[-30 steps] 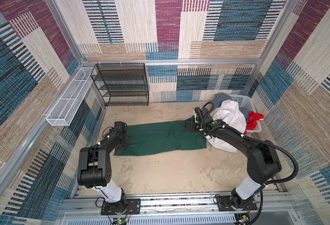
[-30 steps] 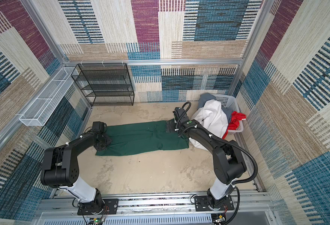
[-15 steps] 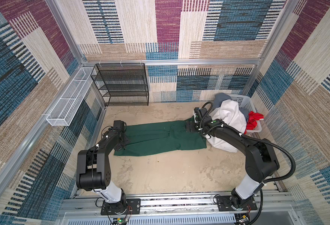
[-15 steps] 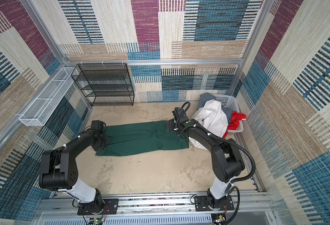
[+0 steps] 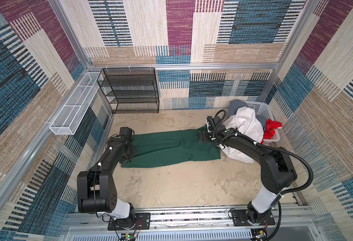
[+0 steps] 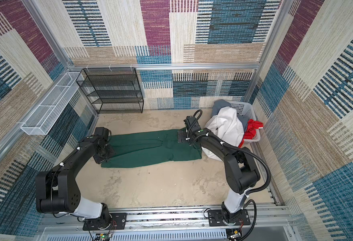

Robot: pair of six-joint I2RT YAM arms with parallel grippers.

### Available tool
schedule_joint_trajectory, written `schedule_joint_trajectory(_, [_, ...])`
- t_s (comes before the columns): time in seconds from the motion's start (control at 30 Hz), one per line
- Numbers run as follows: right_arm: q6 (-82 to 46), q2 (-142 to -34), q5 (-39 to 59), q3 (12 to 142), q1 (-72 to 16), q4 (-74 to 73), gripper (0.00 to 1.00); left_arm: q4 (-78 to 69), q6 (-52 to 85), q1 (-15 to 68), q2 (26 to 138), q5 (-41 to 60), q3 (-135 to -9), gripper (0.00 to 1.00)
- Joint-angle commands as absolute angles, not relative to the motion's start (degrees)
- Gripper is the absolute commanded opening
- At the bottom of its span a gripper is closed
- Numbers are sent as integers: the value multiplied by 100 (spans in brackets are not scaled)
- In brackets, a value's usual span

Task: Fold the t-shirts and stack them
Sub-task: 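Grasp both ends of the green strip, left and right grippers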

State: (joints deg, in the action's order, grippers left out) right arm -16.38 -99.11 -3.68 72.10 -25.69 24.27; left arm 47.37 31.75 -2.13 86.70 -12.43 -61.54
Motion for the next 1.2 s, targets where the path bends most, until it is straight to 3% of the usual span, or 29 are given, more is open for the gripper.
schedule_joint_trajectory(0.0, [-1599, -9929, -455, 7142, -2567, 2189, 98, 5304, 2920, -211, 8917, -1440, -6387, 0])
schedule_joint_trajectory(0.3, [-1634, -10094, -546, 7044, -2514, 2163, 98, 5593, 2701, -211, 10068, -1765, -7304, 0])
schedule_joint_trajectory(0.33, [-1635, -10106, -532, 7042, -2505, 2162, 98, 5638, 2668, -211, 10213, -1796, -7428, 3])
schedule_joint_trajectory(0.4, [-1635, -10135, -529, 7035, -2487, 2158, 99, 5855, 2582, -211, 10529, -1914, -7717, 25])
schedule_joint_trajectory(0.63, [-1627, -10247, -527, 7080, -2452, 2179, 99, 6206, 2518, -228, 10845, -2836, -7898, 62])
schedule_joint_trajectory(0.97, [-1547, -10389, -586, 7313, -2426, 2350, 98, 5256, 3039, -234, 9915, -2427, -7494, 68])
schedule_joint_trajectory(1.17, [-1606, -10612, -788, 7795, -2426, 2792, 98, 3653, 3170, 427, 9195, -1791, -6791, 79])
